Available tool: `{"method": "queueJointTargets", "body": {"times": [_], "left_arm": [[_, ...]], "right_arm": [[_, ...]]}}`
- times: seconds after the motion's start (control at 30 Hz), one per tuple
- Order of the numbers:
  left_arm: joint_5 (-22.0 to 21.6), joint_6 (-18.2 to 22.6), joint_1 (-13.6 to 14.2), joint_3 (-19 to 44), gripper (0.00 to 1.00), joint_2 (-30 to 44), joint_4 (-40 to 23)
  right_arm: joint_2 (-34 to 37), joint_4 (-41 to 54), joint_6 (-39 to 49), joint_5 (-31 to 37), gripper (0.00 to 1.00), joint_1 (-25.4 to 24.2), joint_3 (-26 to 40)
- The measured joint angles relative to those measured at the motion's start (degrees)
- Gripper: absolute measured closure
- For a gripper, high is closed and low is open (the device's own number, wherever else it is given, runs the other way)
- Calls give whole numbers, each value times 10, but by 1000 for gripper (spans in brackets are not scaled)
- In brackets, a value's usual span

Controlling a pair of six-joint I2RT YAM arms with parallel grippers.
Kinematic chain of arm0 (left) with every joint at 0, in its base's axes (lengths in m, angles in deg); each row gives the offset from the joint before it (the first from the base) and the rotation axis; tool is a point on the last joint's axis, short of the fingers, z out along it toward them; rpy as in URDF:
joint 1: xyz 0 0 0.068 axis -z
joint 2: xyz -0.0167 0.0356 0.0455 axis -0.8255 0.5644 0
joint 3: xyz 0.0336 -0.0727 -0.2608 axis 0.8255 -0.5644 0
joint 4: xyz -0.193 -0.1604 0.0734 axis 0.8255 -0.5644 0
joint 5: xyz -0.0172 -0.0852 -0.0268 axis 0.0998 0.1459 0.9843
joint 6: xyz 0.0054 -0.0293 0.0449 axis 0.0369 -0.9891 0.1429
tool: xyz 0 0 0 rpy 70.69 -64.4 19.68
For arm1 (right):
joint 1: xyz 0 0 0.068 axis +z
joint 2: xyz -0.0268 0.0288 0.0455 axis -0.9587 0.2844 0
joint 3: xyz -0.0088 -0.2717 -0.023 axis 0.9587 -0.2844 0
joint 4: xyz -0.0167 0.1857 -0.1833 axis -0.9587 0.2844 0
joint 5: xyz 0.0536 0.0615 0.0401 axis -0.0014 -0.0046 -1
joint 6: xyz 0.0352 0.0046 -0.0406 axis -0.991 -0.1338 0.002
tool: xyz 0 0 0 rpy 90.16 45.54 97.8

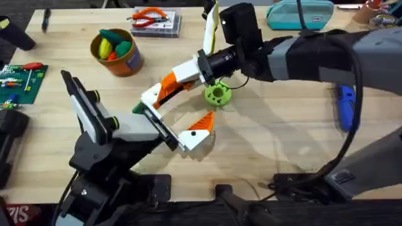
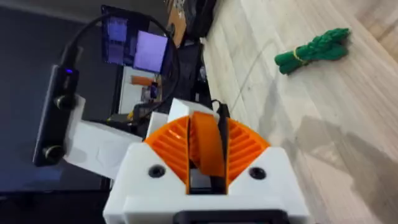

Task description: Pick up the gripper from the table and insert it into the empty holder that is missing its gripper. Then pick up a screw, insert it into the mounting hole, and use the screwdriver to tighten it. Finally, clean up the table by picking up the vegetable and placing it into the bucket.

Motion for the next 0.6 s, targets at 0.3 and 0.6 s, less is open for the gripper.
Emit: {"method": "queueJointTargets", "body": {"times": [0.3,0.6], "left_arm": [[5,3,0,0,12,0,0],[22,10,3,0,12,0,1]], "right_arm": [[0,1,0,-1,668,-1,0],[0,4,2,-2,532,-11,0]]}}
